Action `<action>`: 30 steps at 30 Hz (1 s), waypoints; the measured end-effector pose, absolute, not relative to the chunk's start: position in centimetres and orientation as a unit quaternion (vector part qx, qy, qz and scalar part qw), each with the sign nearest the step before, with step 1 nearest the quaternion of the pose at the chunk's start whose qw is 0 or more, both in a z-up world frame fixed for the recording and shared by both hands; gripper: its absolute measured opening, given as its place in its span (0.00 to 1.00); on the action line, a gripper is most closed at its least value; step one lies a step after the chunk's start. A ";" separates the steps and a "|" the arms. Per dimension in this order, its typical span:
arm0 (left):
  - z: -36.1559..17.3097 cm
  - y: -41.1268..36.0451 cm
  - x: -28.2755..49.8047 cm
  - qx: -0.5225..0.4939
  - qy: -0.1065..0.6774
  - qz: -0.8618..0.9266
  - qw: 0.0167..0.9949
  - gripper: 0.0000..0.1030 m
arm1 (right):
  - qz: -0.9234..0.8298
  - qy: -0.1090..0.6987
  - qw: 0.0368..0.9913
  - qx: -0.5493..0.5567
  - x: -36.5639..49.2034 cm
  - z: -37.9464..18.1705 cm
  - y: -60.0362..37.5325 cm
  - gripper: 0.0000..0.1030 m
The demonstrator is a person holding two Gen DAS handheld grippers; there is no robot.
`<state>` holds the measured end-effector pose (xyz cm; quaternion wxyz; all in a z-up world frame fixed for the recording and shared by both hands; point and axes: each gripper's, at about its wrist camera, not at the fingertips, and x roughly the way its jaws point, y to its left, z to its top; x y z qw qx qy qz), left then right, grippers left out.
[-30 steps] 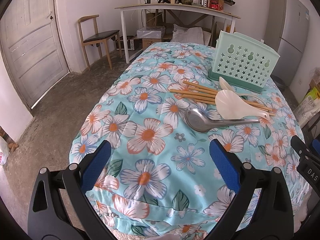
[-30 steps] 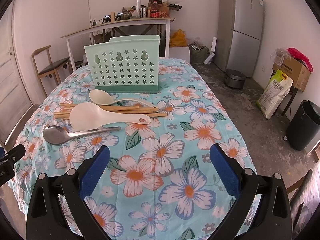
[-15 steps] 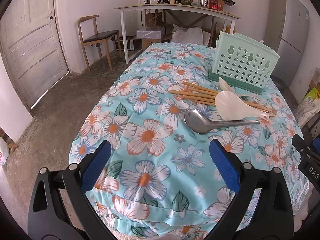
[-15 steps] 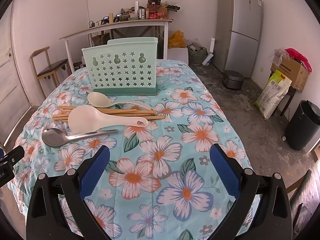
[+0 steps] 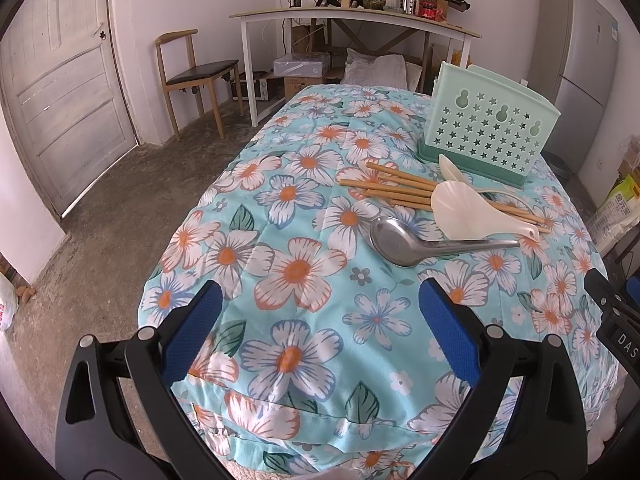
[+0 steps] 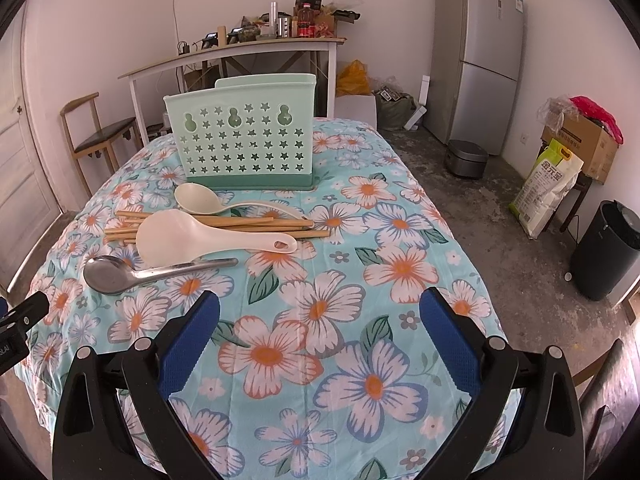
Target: Organize utensils
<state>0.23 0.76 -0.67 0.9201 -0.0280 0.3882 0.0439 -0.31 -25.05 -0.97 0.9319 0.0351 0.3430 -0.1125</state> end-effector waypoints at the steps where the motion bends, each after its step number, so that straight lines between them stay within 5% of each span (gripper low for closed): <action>1: -0.7 0.7 0.2 -0.028 0.388 0.044 0.920 0.92 | -0.113 0.343 0.932 0.035 -0.3 -1.0 -25.0 0.95; 30: -1.2 1.1 0.5 -0.028 0.392 0.042 0.919 0.92 | -0.109 0.350 0.930 0.034 -0.1 -1.4 -25.1 0.95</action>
